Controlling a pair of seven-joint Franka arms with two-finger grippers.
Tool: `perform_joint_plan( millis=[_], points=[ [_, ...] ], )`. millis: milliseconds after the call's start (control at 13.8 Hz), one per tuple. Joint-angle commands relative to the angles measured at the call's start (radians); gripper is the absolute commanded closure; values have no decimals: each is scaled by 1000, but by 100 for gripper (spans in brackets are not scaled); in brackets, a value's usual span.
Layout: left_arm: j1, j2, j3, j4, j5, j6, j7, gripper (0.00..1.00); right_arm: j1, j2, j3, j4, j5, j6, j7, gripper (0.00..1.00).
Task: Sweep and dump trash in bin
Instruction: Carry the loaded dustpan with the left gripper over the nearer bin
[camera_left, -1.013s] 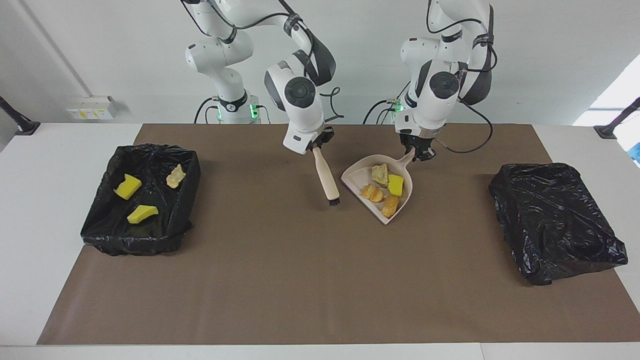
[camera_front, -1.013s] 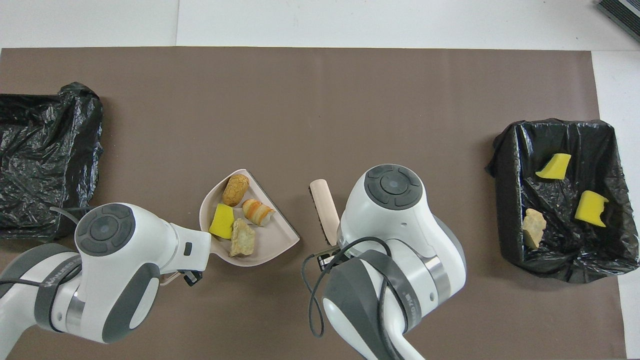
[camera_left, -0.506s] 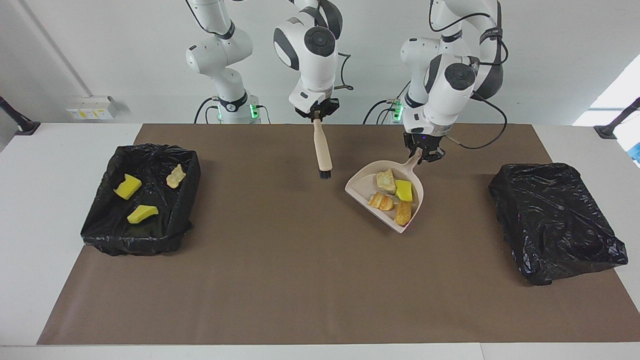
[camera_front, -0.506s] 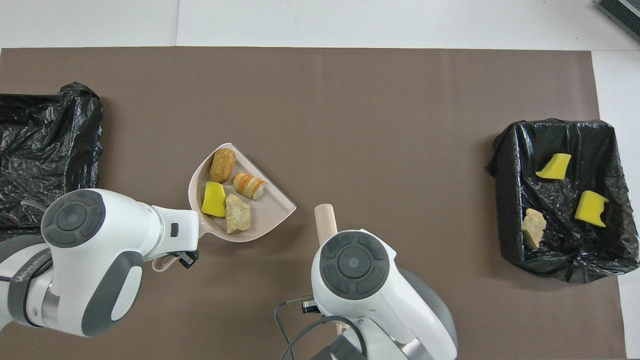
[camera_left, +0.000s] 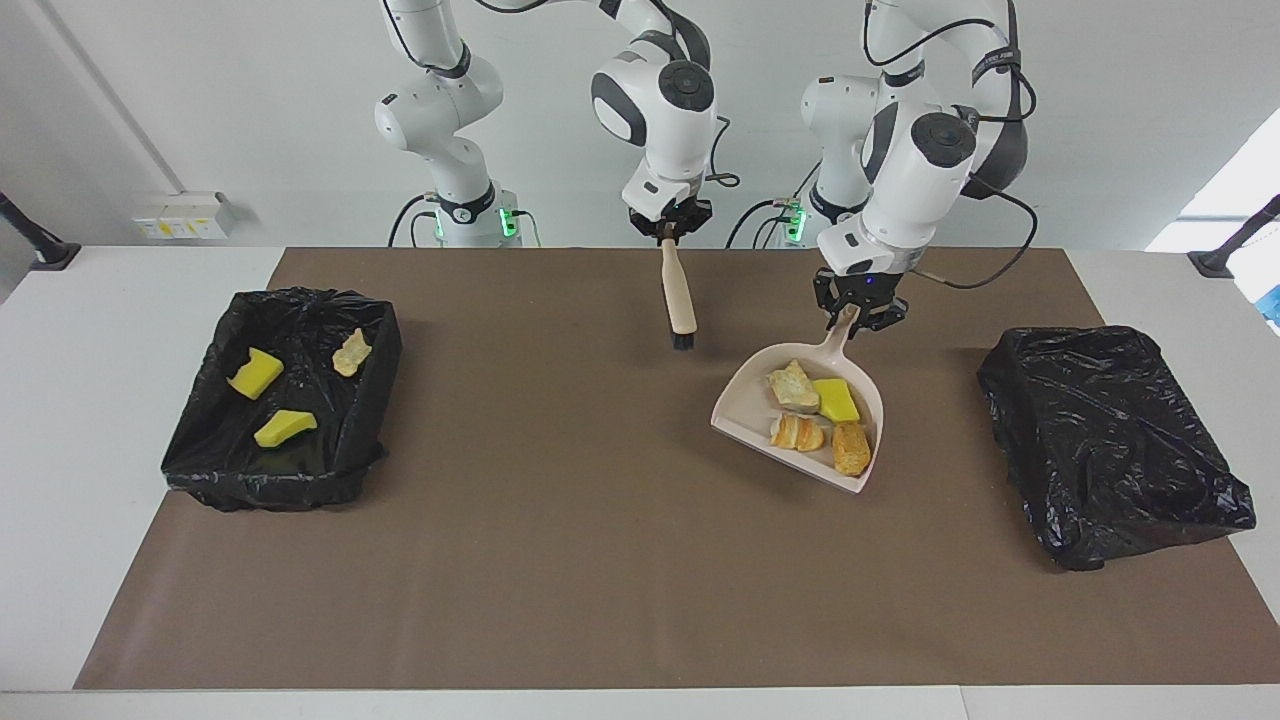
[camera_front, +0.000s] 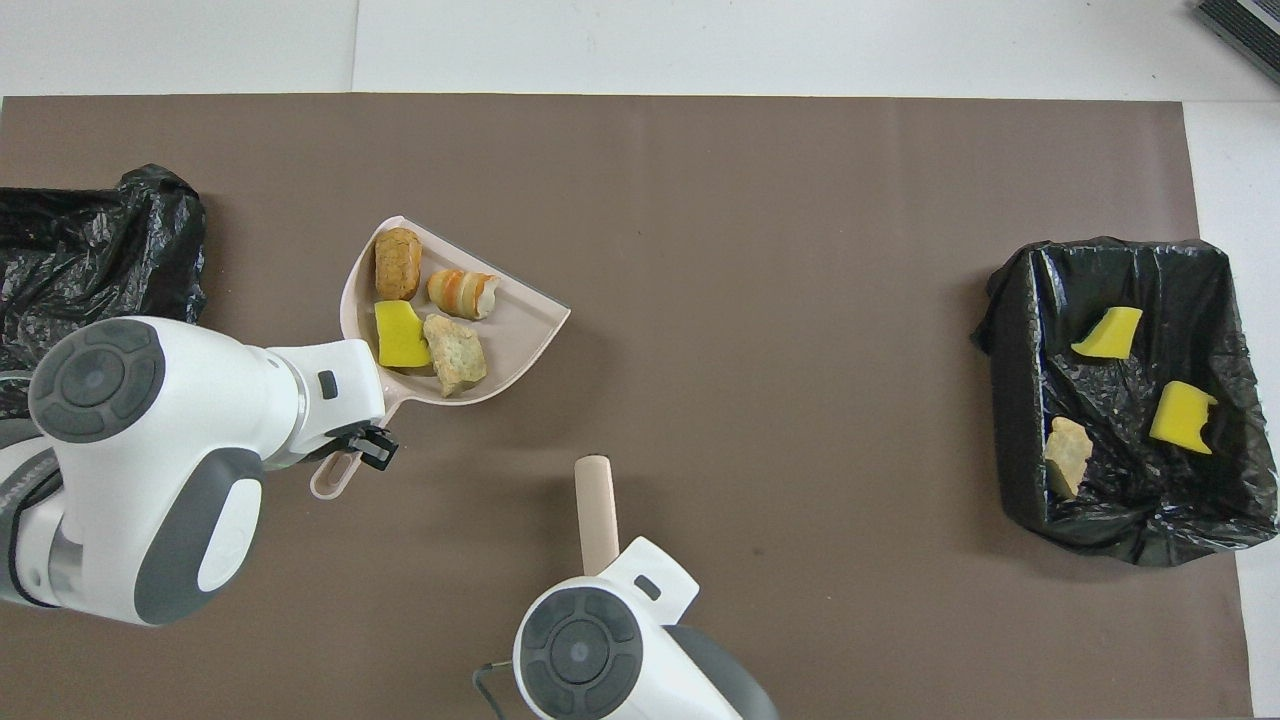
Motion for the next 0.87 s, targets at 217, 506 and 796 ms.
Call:
perform_joint_plan(
  millis=[217,506,796],
  points=[
    [166,97,-6,202,-8,-36,51,100,79,84,3,-34,-15,150,107,100],
    [319,103,-5,271,-8,-106,356,100,76,91,1,-7,-18,89,106,60],
    [419,152,-5,367,0,-198,642,100,-9,66,-5,107,-18,-101,43,0]
  ],
)
